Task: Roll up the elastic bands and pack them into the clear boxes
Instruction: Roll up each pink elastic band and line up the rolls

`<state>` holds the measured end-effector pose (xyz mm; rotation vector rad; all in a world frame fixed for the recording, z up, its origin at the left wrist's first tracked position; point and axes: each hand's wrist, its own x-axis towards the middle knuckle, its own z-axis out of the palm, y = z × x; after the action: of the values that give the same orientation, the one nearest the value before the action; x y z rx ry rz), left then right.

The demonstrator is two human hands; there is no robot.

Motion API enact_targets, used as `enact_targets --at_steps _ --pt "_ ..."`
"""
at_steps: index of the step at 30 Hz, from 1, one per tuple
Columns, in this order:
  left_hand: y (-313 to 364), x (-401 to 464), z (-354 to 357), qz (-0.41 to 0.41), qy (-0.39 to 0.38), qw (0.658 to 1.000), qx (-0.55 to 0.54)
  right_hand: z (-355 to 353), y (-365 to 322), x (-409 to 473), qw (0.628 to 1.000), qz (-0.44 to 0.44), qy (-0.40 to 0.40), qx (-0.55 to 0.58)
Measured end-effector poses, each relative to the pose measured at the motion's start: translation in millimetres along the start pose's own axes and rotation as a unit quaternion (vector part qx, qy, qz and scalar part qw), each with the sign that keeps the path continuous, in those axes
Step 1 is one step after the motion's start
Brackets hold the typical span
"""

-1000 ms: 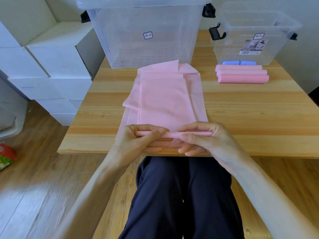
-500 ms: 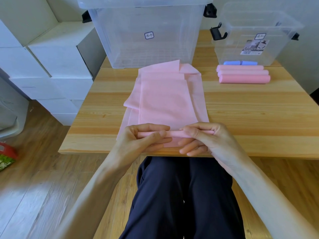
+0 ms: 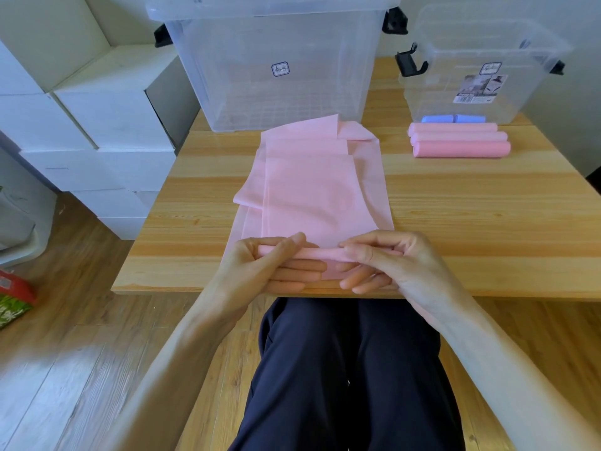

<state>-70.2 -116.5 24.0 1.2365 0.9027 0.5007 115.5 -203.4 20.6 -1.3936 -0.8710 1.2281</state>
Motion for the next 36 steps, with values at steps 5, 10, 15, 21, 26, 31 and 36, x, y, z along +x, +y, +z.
enact_targets --at_steps 5,10,15,21,26,31,36 --pt "0.0 -0.8 1.2 0.000 -0.003 1.000 -0.014 0.4 0.3 -0.7 1.000 0.016 0.006 0.023" --pt "-2.4 -1.8 0.5 0.003 -0.009 1.000 -0.023 -1.1 0.6 -0.7 1.000 0.015 -0.006 0.003" --pt "-5.3 -0.4 -0.6 0.012 0.010 0.999 -0.032 -0.4 1.3 -1.5 1.000 0.018 -0.018 0.003" --pt "-5.6 -2.0 -1.3 0.014 0.002 0.999 -0.035 0.3 3.0 -2.0 1.000 0.008 -0.005 -0.012" --pt "-7.1 -2.4 -1.3 0.011 -0.010 1.000 -0.028 -0.1 2.2 -2.3 1.000 0.007 -0.023 -0.016" --pt "-6.5 -3.2 -1.7 0.009 -0.017 1.000 -0.004 -1.6 3.2 -2.0 0.999 0.002 -0.030 -0.023" --pt "-4.5 -3.7 -2.4 0.013 -0.026 1.000 -0.004 -1.6 2.5 -3.4 0.999 -0.016 -0.027 -0.032"
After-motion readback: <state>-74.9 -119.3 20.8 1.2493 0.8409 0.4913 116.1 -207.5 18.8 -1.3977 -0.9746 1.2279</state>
